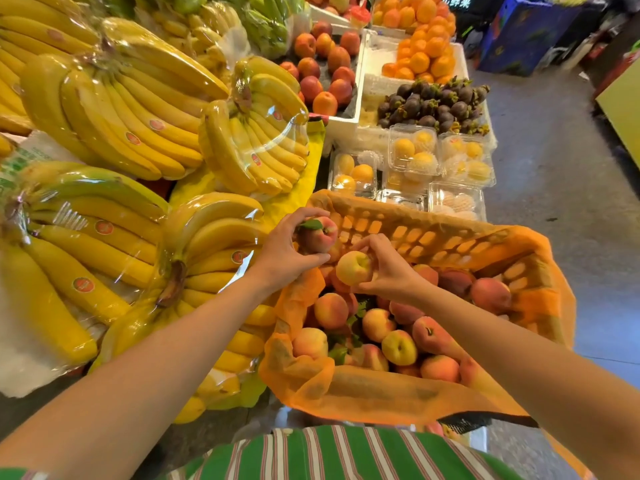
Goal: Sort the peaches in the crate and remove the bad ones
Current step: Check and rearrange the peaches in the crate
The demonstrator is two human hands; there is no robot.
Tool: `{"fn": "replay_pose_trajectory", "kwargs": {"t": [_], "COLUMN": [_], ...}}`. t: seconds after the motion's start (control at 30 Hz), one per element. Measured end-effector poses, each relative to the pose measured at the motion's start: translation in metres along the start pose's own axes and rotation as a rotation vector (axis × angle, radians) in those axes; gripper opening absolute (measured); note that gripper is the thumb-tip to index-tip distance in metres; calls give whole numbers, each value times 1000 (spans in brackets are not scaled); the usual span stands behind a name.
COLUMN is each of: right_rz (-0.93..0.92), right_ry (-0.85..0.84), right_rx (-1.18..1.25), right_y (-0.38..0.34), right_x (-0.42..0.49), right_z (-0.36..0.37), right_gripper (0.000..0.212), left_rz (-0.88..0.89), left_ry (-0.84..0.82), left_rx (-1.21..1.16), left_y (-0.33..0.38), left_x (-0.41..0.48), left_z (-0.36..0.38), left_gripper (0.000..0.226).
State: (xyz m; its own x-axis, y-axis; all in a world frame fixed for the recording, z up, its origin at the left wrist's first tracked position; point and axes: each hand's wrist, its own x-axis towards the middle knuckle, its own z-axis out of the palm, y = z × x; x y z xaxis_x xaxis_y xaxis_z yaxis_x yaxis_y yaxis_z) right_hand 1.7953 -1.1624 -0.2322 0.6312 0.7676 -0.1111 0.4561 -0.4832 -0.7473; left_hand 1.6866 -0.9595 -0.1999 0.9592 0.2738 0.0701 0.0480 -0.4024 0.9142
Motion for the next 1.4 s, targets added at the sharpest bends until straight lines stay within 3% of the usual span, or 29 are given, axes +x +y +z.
{"fn": "replay_pose_trajectory", "kwargs": {"t": [0.2, 0.33, 0.43, 0.57, 0.77, 0.97, 1.07, 1.17, 1.27, 1.4], "right_rz": [47, 185, 293, 370, 365, 215, 222, 265, 238, 142], "right_ry": [32, 25, 56, 128, -102, -79, -166, -209, -129, 221], "right_rx": [21, 167, 121, -26, -365, -729, -957, -956, -803, -554], "right_y": [7, 14, 26, 44, 59, 63, 62, 62, 65, 67], "right_x": [-37, -67, -93, -127, -152, -148, -140, -142, -145, -150], "right_z": [-35, -64, -90, -119, -125, -111, -109, -110, -115, -136], "right_gripper": [60, 58, 62, 62, 61, 55, 59, 64, 60, 44], "left_rz": [90, 23, -61, -96, -117, -122, -131, -144, -159, -180], "left_ry": [-120, -250, -348, -455, -564, -606, -647, -665, -647, -585], "left_rx": [-48, -149, -153, -120, -49, -52, -71, -76, -61, 112], "left_y": [23, 36, 41, 48, 49, 52, 56, 59, 56, 52], "left_x": [11, 15, 18, 22, 26, 31, 34, 35, 37, 45], "left_z": [27, 49, 68, 91, 117, 127, 131, 135, 144, 163], "left_gripper": [66, 66, 60, 55, 56, 57, 51, 50, 52, 69]}}
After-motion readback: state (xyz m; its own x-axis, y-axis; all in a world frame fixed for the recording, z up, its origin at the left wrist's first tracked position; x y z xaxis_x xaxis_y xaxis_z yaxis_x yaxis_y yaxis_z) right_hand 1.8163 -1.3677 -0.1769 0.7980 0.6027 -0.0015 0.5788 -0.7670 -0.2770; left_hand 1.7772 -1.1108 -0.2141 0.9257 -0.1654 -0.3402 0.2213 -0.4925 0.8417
